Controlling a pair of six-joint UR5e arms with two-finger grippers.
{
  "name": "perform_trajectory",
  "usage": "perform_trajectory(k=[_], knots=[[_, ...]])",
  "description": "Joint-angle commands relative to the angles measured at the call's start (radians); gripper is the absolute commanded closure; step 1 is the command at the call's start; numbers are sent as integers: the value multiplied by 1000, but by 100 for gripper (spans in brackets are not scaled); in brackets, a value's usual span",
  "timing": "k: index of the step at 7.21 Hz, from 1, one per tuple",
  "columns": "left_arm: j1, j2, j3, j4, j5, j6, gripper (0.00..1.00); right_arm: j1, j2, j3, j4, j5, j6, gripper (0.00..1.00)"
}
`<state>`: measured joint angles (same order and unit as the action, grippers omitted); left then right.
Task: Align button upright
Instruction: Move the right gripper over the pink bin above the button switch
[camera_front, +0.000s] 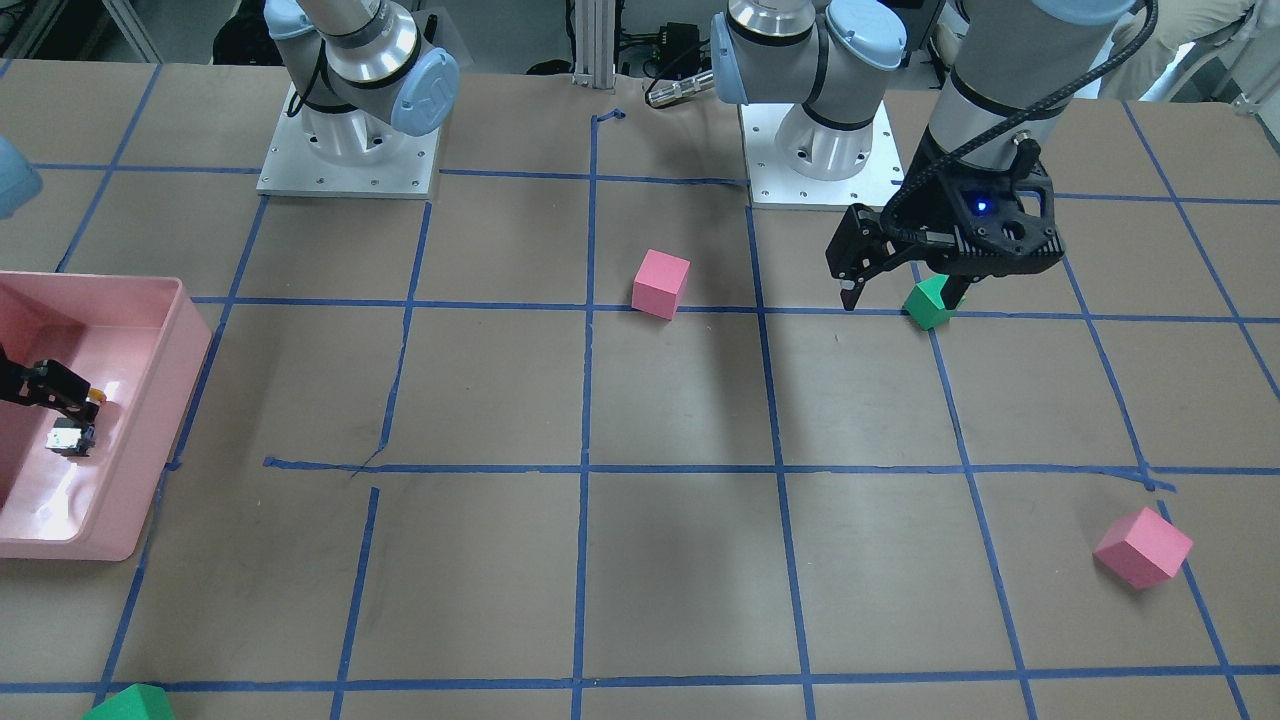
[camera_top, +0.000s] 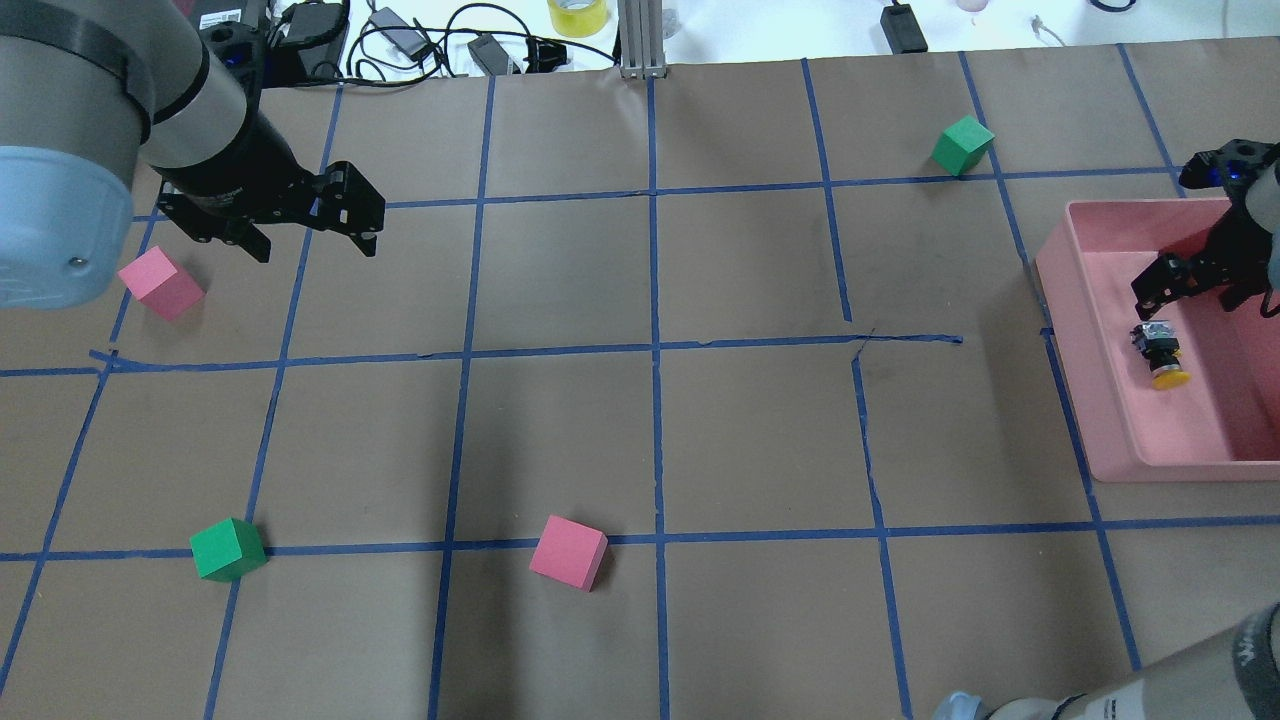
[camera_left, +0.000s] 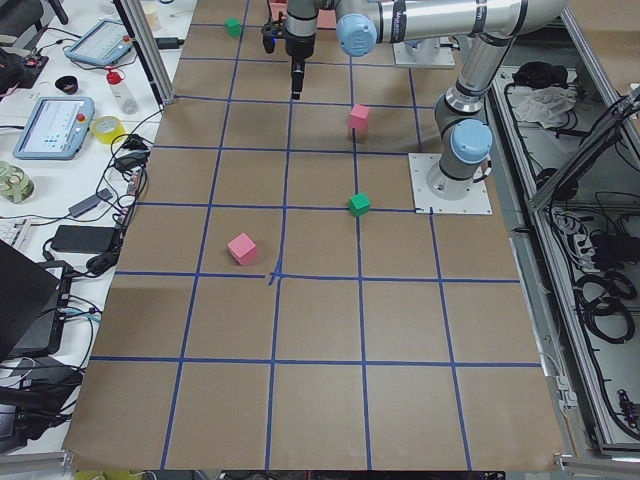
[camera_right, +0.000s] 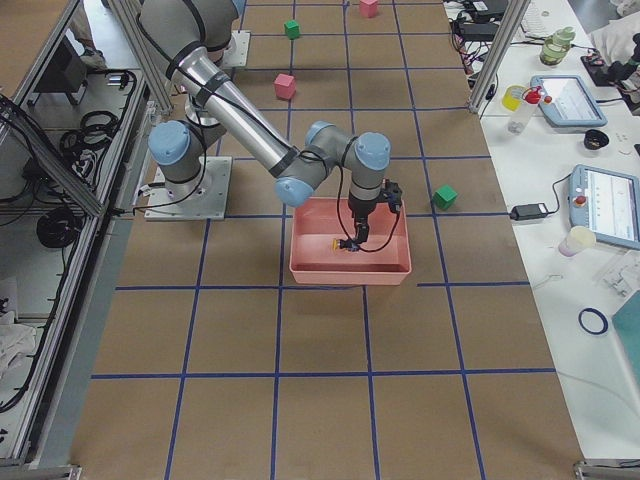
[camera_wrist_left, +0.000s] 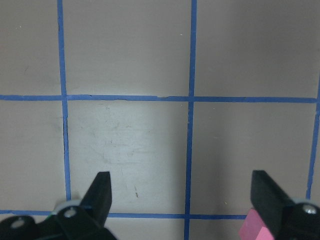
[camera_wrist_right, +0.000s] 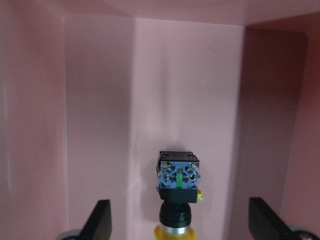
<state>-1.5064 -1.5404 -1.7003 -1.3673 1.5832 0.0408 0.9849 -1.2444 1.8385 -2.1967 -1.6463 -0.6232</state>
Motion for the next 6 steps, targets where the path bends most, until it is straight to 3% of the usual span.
perform_trajectory(k=[1, 6], knots=[[0, -1, -5, 1, 1, 5, 0, 0, 35, 2, -41, -3, 0, 4], [0, -7, -6, 16, -2, 5, 0, 0, 99, 5, -44, 2, 0, 4]])
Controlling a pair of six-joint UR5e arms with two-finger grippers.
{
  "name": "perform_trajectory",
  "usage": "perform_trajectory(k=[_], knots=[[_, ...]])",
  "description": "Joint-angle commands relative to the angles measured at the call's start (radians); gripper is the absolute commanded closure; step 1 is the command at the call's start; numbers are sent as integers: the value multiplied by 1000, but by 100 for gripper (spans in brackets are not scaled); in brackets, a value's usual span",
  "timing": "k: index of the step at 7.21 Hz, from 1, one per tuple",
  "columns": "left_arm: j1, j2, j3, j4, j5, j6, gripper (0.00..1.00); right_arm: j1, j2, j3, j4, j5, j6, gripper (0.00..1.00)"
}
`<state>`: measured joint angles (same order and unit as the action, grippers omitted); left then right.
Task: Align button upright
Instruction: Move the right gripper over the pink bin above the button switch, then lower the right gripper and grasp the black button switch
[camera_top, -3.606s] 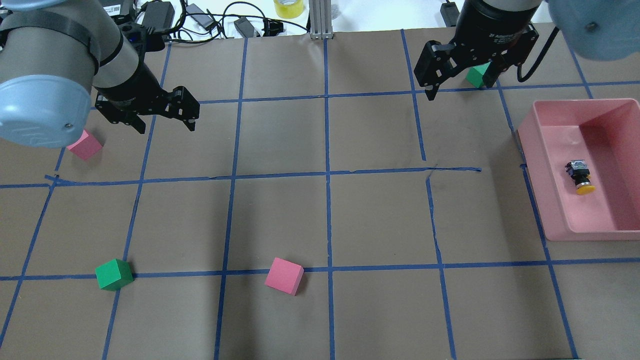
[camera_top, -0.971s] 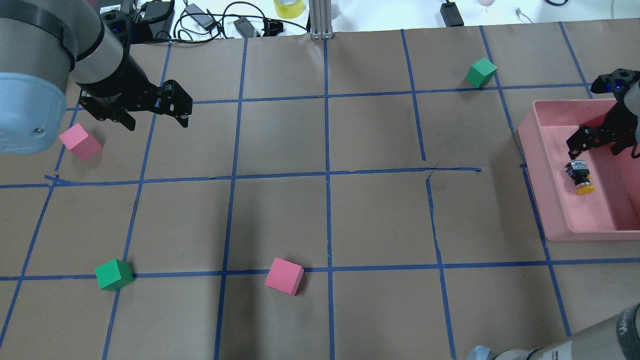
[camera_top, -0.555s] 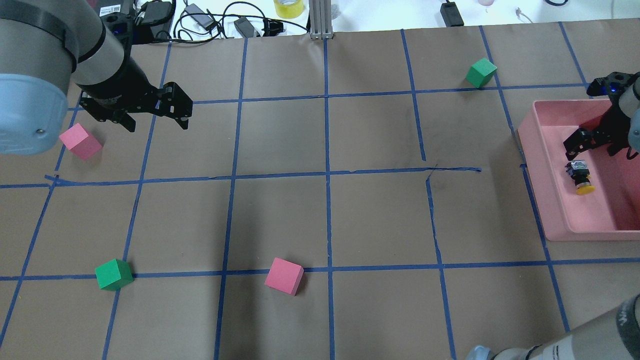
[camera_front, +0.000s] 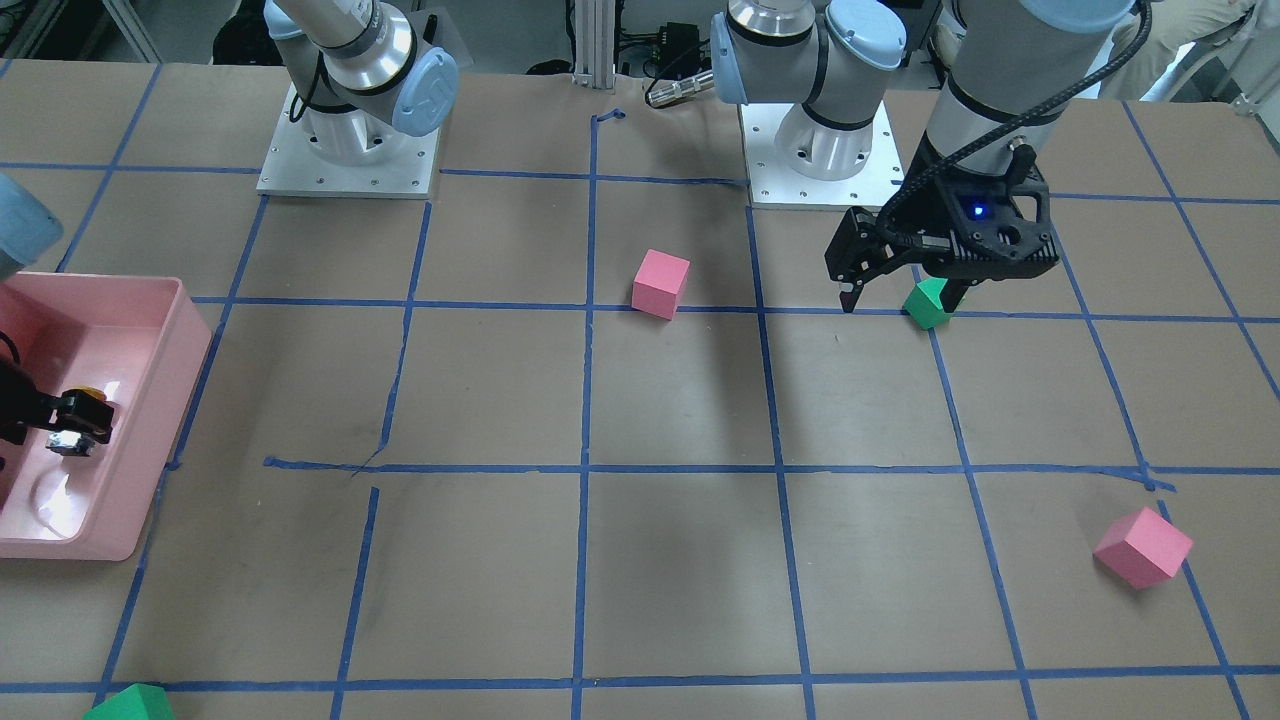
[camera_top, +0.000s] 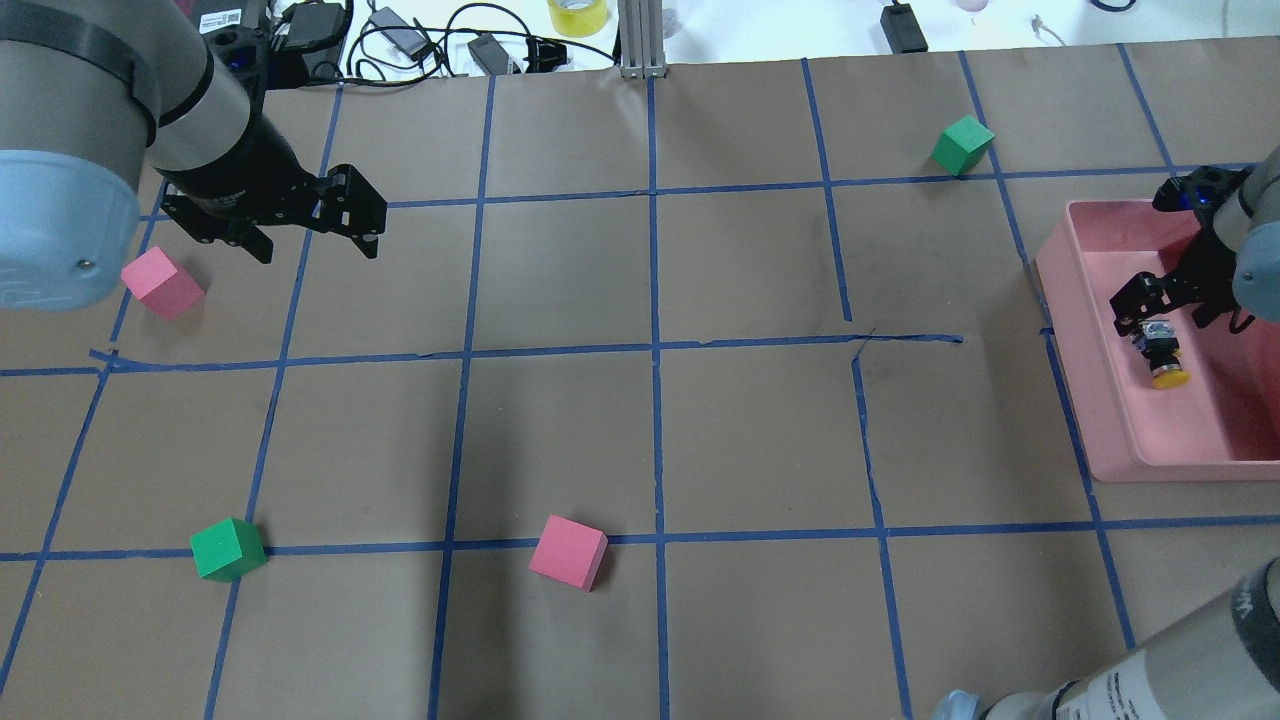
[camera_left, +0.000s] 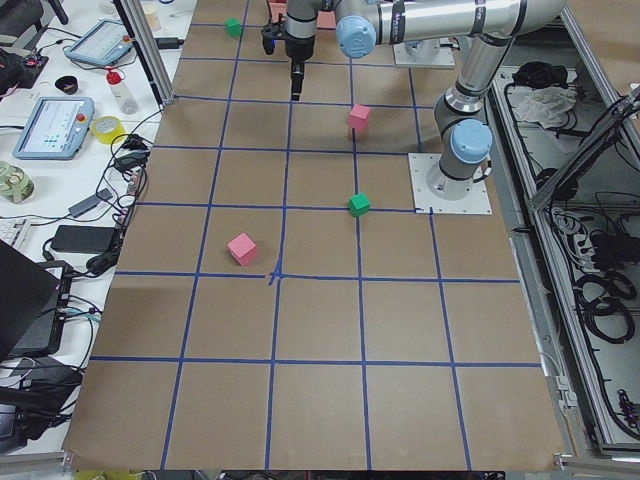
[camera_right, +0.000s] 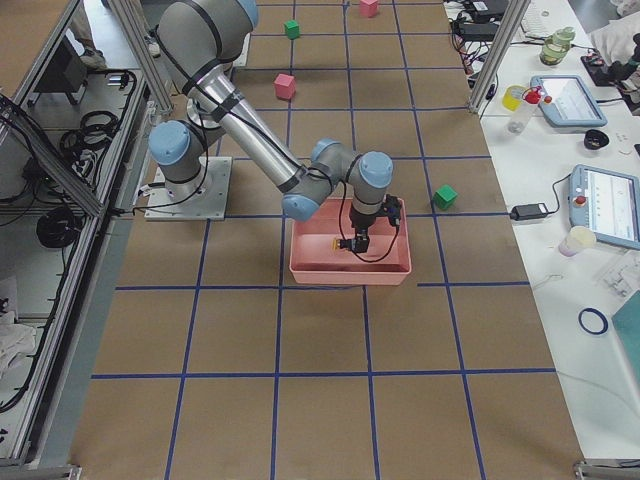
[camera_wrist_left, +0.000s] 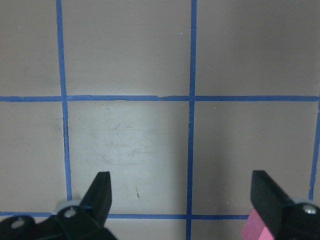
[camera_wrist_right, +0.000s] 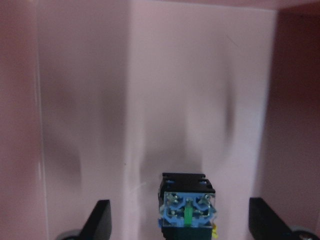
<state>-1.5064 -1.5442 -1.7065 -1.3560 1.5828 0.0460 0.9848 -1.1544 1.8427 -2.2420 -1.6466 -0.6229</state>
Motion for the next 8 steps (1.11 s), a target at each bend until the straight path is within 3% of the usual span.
perform_trajectory(k=[1, 2, 3, 5, 6, 8], knots=[[0, -2, -1, 3, 0, 0, 0, 0, 12, 19, -1, 4, 0, 4], [-2, -4, -2, 3, -3, 0, 0, 0, 10, 33, -19, 2, 0, 9], [-2, -4, -2, 3, -1, 0, 0, 0, 9, 33, -22, -12, -1, 28], [-2, -4, -2, 3, -1, 2, 0, 0, 4, 33, -13, -4, 2, 83], [-2, -4, -2, 3, -6, 2, 0, 0, -1, 15, -11, -6, 6, 100], [-3, -5, -2, 3, -6, 2, 0, 2, -37, -44, 71, 2, 14, 100]])
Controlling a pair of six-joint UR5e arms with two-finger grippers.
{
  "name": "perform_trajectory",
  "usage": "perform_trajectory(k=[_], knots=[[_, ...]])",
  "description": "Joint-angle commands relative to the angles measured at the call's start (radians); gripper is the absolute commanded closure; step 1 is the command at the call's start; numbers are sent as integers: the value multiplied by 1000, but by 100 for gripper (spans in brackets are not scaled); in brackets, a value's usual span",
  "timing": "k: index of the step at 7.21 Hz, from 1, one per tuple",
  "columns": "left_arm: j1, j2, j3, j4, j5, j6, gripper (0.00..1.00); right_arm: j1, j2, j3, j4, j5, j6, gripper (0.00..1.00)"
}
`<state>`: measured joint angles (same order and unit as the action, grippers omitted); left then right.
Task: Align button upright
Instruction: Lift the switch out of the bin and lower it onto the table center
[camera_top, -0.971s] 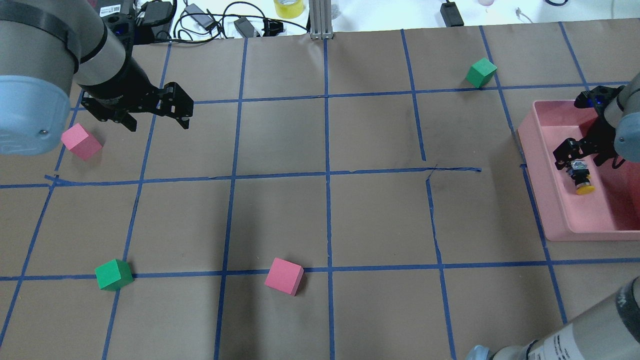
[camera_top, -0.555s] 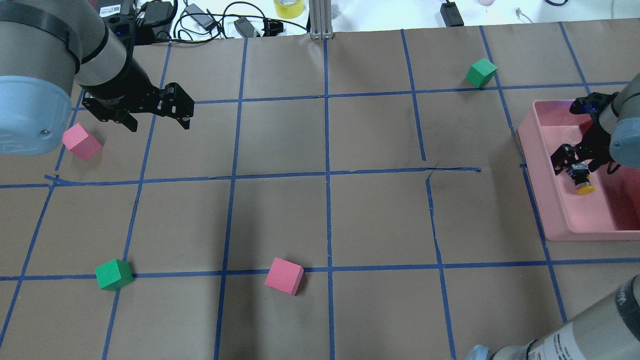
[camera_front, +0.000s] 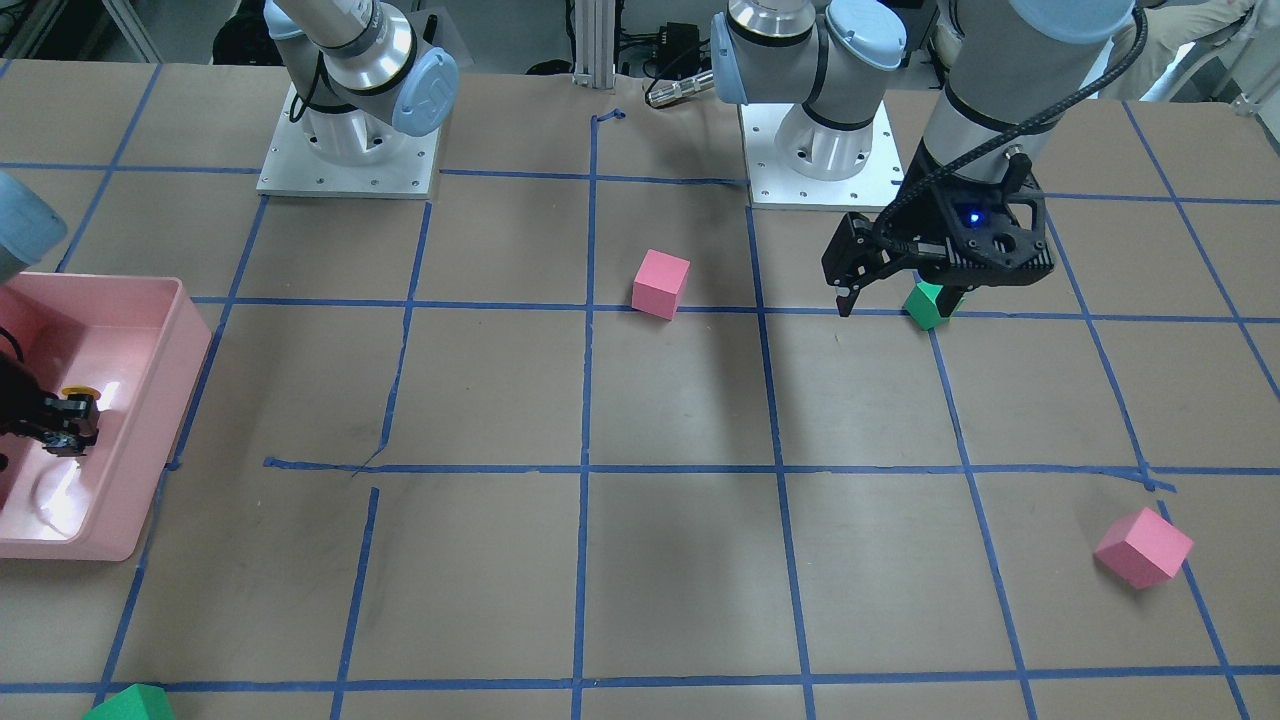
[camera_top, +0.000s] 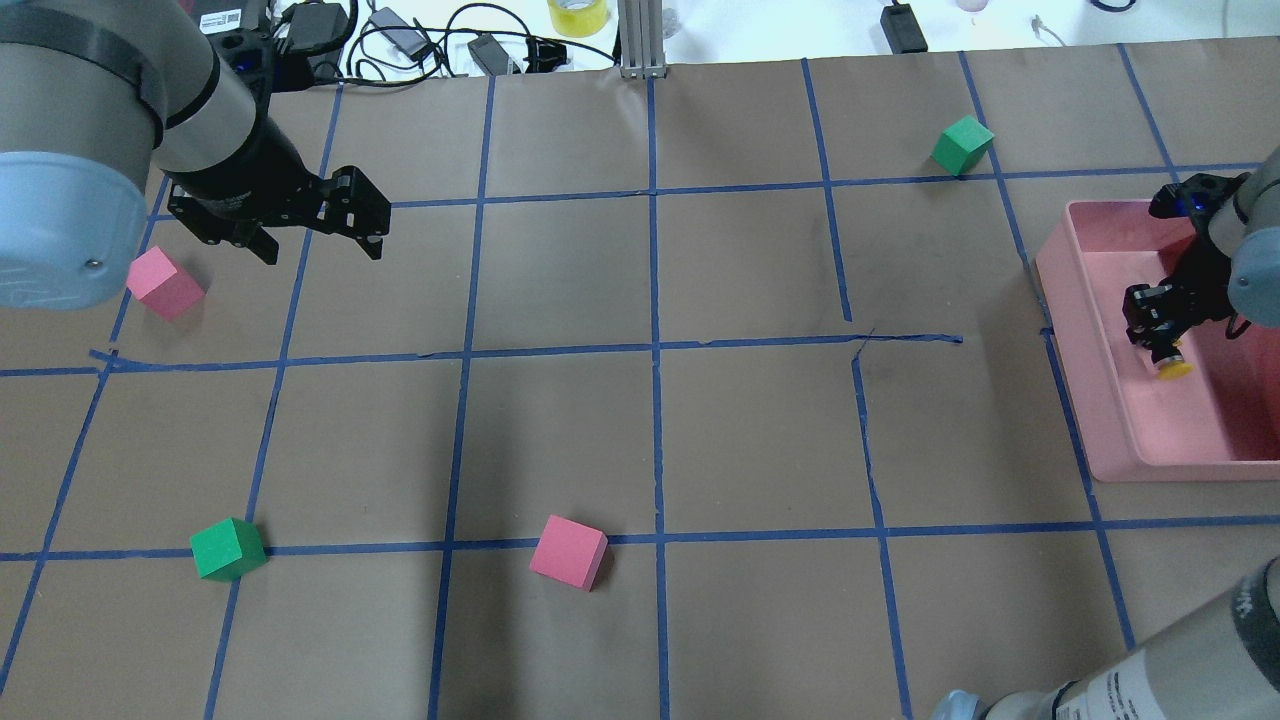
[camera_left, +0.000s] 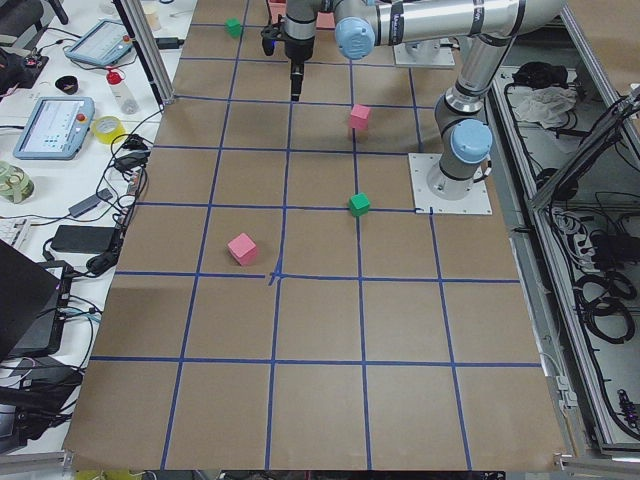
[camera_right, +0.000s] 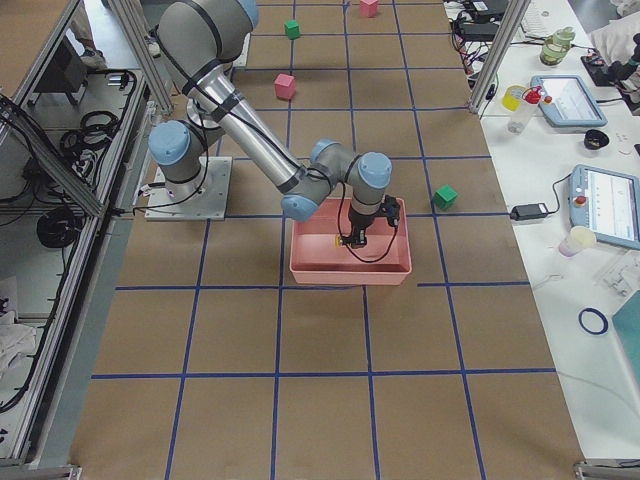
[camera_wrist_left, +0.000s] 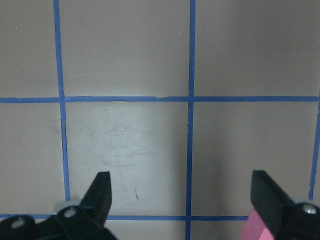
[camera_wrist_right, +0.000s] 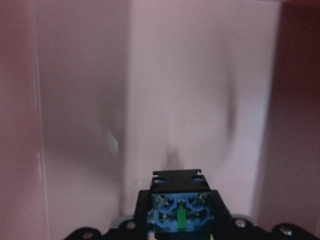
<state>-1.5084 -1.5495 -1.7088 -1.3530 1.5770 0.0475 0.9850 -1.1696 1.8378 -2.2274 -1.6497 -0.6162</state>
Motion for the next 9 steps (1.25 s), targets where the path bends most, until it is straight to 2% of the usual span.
perform_trajectory(k=[1, 2, 3, 5, 6, 8, 9], knots=[[-1, 0, 0, 0, 1, 0, 0, 12, -59, -108, 175, 17, 16, 100], [-1, -1, 0, -1, 5, -1, 0, 48, -103, -182, 290, 21, 29, 100], [-1, 2, -2, -5, 5, -2, 0, 131, -113, -231, 310, 13, 39, 100], [-1, 2, 0, -3, 6, 0, 0, 376, -114, -261, 373, 19, 318, 100], [-1, 2, 0, 2, 5, -1, 0, 526, -110, -261, 367, 19, 480, 100], [-1, 2, 0, 2, 6, -2, 0, 723, -96, -261, 339, 19, 721, 100], [-1, 0, -2, 0, 6, 0, 0, 800, -61, -259, 277, 57, 830, 100]])
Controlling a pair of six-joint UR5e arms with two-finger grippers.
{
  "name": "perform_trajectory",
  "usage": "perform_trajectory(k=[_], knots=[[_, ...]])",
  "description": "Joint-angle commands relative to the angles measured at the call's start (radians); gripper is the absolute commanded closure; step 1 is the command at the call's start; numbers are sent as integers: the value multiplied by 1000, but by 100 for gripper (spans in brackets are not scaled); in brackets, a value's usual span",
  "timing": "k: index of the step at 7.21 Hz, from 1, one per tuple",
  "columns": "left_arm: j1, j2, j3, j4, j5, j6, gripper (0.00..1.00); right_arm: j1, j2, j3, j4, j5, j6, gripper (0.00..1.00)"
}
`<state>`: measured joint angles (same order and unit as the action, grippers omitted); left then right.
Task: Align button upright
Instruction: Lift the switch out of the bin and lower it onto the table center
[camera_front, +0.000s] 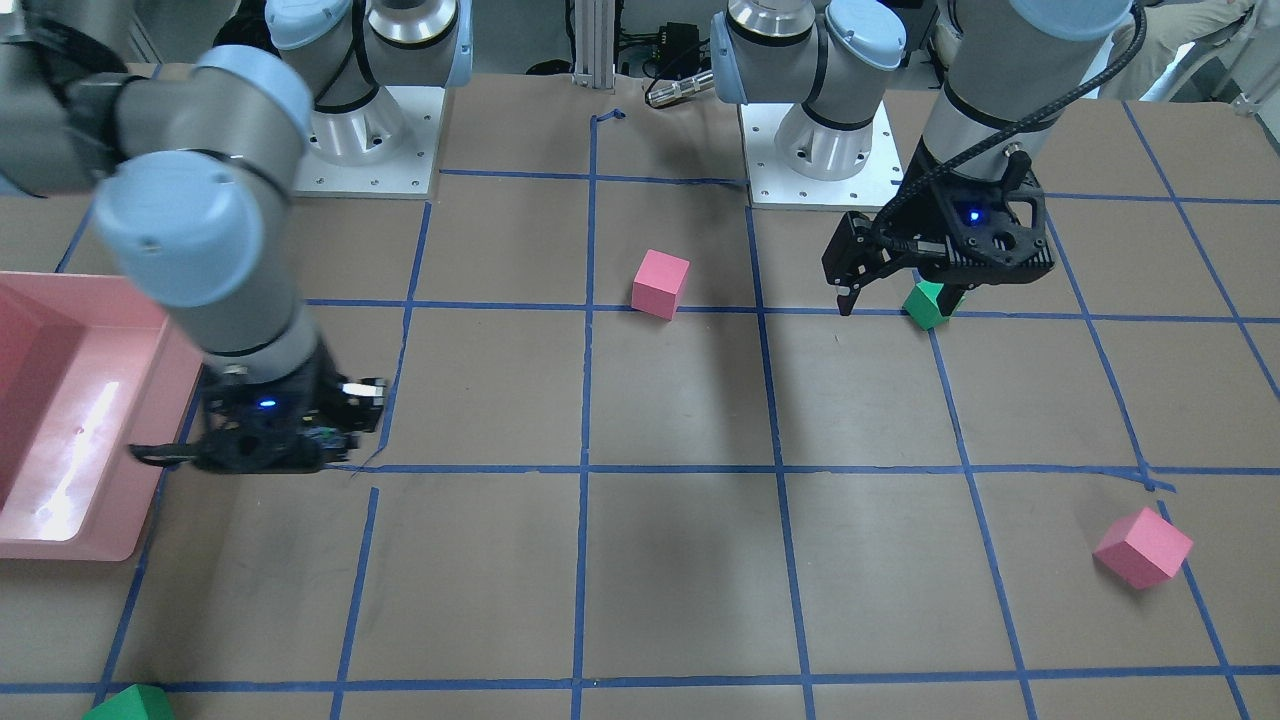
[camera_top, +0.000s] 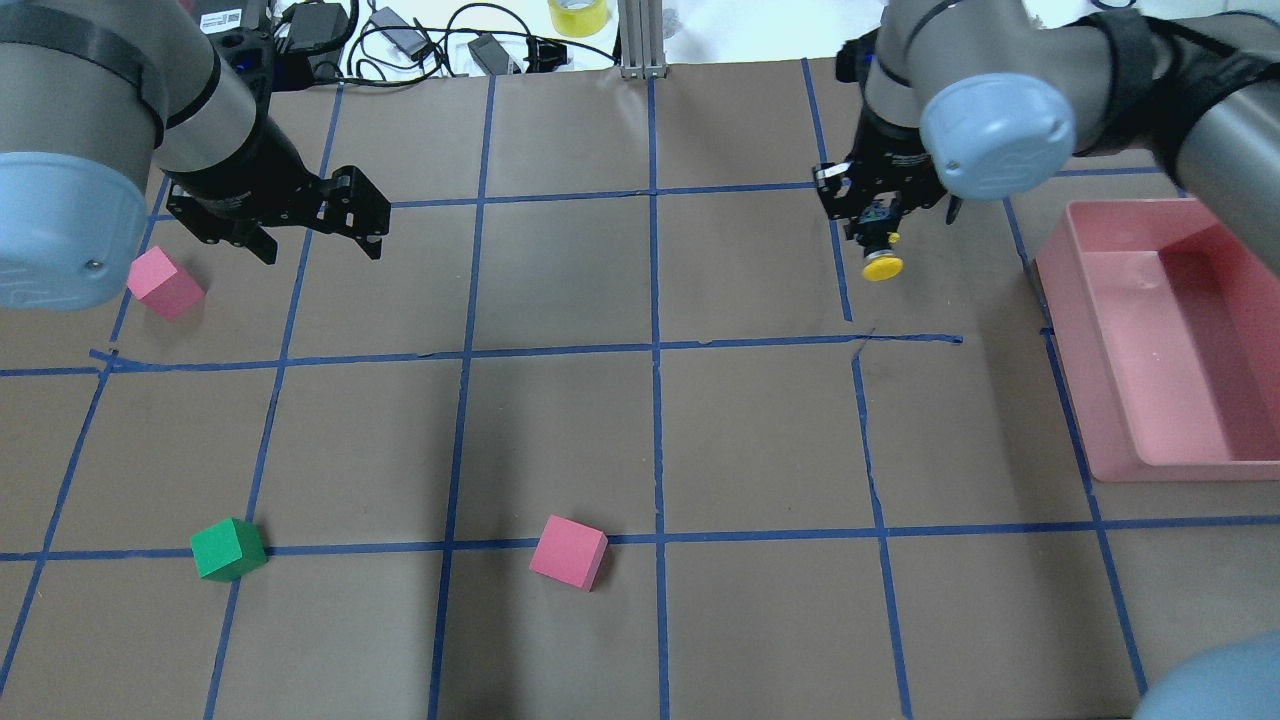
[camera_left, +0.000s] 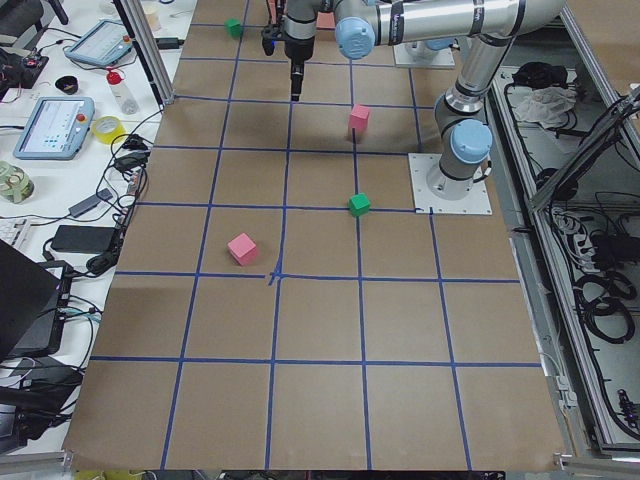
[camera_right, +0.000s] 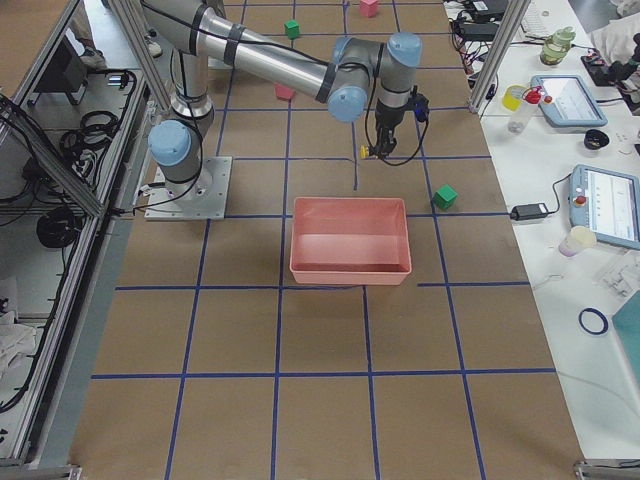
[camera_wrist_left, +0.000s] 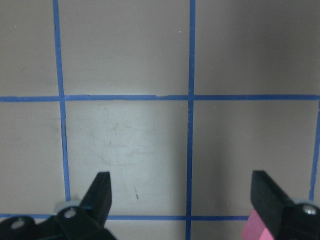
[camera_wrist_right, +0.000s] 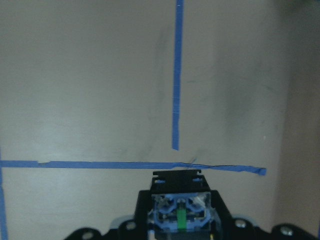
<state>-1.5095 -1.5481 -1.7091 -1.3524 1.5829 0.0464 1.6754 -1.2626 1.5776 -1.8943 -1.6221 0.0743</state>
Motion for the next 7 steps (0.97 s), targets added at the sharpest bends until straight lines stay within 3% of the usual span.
perform_trajectory(k=[1, 3, 7], knots=[[0, -1, -1, 1, 0, 0, 0, 175, 89, 1, -150, 106, 271, 100], [2, -9, 0, 1, -3, 0, 0, 265, 188, -1, -282, 122, 312, 100], [2, -9, 0, -2, 0, 0, 0, 297, 270, 18, -356, 120, 241, 100]])
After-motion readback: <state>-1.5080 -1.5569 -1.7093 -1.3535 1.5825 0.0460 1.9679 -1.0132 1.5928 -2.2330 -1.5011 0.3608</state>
